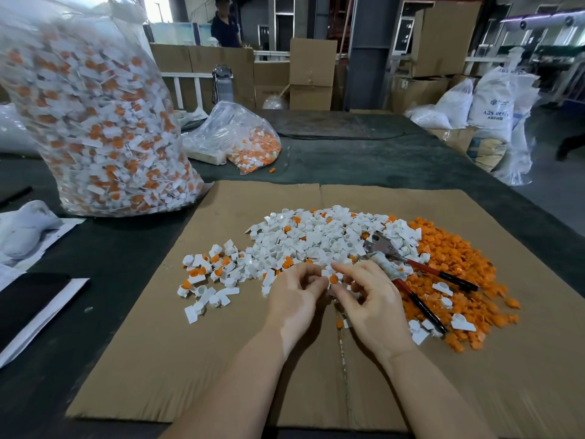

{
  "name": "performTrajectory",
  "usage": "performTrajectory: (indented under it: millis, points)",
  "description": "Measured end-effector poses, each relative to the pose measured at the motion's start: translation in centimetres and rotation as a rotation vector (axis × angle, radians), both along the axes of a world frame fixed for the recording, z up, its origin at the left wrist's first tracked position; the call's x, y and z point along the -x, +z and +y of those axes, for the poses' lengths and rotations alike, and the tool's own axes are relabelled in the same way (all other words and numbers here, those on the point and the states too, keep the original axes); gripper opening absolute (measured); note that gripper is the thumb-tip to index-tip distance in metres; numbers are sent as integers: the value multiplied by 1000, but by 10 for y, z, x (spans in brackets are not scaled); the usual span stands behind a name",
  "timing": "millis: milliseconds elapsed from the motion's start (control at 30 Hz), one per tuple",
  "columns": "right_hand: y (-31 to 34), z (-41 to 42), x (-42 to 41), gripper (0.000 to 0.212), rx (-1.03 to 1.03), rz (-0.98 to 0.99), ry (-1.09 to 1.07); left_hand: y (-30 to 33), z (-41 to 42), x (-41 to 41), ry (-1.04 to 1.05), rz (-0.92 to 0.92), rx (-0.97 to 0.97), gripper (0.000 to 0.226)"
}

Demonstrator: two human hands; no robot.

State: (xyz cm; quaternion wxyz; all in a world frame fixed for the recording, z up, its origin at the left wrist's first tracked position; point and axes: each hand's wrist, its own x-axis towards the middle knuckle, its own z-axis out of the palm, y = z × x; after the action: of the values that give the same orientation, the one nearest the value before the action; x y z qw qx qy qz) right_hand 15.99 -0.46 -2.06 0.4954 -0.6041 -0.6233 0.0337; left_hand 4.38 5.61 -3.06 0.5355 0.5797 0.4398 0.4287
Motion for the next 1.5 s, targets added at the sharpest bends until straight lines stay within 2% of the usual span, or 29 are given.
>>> performTrajectory:
  millis: [367,1100,1167,1267,1333,1400,1500]
  points:
    - [-1,2,-2,20,-7,-56,-9,2,-1,2,-6,81,-59,7]
    - [0,2,0,21,17,-96,-36,9,-2,1,-25,109,-74,5]
    - [3,0,-1,24,2,-121,-71,10,-1,0,-17,97,-55,5]
    - [9,0,-11,25,-14,-185,-264,13,-1,0,-14,32,14,9]
    - [15,1,-24,32,94,-217,-436,14,0,0,-30,13,45,10]
    - [23,1,-40,43,370,-265,-596,14,1,-1,-34,7,65,11]
    - [33,4,-58,49,759,-296,-629,15,4,-3,-11,-25,108,9]
